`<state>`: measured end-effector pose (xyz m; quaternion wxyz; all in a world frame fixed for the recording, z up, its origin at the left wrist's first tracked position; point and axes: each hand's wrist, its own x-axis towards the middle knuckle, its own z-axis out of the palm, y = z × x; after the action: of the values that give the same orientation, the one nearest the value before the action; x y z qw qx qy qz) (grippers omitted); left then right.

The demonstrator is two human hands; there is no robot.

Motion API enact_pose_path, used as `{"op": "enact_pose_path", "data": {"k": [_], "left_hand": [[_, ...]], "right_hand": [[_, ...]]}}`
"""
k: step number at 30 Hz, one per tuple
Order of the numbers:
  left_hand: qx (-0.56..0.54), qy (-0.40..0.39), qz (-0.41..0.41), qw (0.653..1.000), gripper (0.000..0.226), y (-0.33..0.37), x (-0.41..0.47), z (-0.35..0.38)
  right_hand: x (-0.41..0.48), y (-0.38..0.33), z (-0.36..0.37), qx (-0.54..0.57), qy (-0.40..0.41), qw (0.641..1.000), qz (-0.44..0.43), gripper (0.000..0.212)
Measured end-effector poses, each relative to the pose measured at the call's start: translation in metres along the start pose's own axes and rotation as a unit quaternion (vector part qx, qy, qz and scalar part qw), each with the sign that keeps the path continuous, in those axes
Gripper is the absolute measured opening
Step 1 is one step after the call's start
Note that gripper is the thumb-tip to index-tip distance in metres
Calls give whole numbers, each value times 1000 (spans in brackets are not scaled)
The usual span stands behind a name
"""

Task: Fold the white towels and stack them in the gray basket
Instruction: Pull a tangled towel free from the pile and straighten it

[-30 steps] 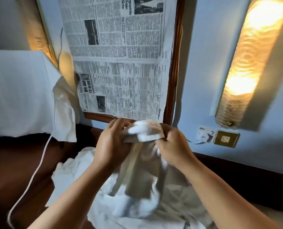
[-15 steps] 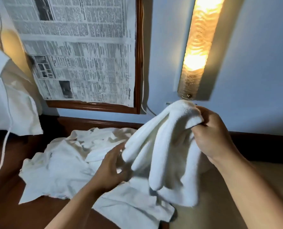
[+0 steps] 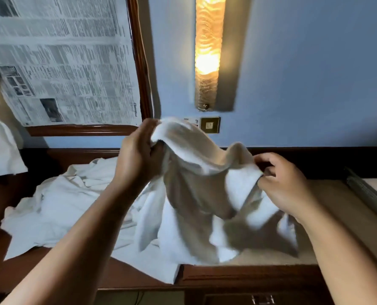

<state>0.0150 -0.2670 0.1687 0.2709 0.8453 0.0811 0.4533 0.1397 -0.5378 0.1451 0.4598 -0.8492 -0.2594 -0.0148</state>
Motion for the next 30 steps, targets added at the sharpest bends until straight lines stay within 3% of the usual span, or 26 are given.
{"op": "enact_pose_path", "data": {"k": [6, 8, 10, 11, 14, 16, 19, 21, 24, 26, 28, 30], "left_hand": [[-90, -27, 138, 986, 27, 174, 23, 99], [-130, -56, 166, 976, 26, 232, 6, 140], [-181, -87, 170, 965, 24, 283, -15, 176], [-211, -91, 162, 960, 22, 300, -24, 190], [-293, -104, 108, 944, 27, 332, -57, 235], [-314, -158, 62, 934, 28, 328, -93, 264], [-324, -270, 2, 907, 33, 313, -163, 304], [-272, -318, -28, 908, 44, 300, -199, 320], [-119, -380, -68, 915, 62, 280, -236, 332], [-6, -441, -93, 893, 60, 268, -260, 334], [-7, -420, -180, 889, 36, 258, -279, 334], [-58, -344, -259, 901, 22, 262, -278, 327]], "right_hand": [[-45, 37, -100, 197, -58, 975, -89, 69], [-60, 56, -135, 155, 5, 978, -138, 47], [-75, 81, -171, 42, 151, 974, -161, 10], [-81, 95, -189, 21, 203, 966, -160, 5], [-106, 128, -254, 122, 250, 950, -140, 20], [-117, 133, -284, 198, 225, 942, -151, 12], [-126, 131, -313, 226, 208, 936, -170, 12], [-128, 136, -326, 237, 220, 932, -164, 14], [-126, 157, -349, 250, 309, 914, -81, 12], [-123, 174, -354, 231, 335, 913, -36, 7], [-121, 190, -349, 177, 325, 929, -4, 7], [-120, 206, -342, 120, 299, 946, 24, 9]]}}
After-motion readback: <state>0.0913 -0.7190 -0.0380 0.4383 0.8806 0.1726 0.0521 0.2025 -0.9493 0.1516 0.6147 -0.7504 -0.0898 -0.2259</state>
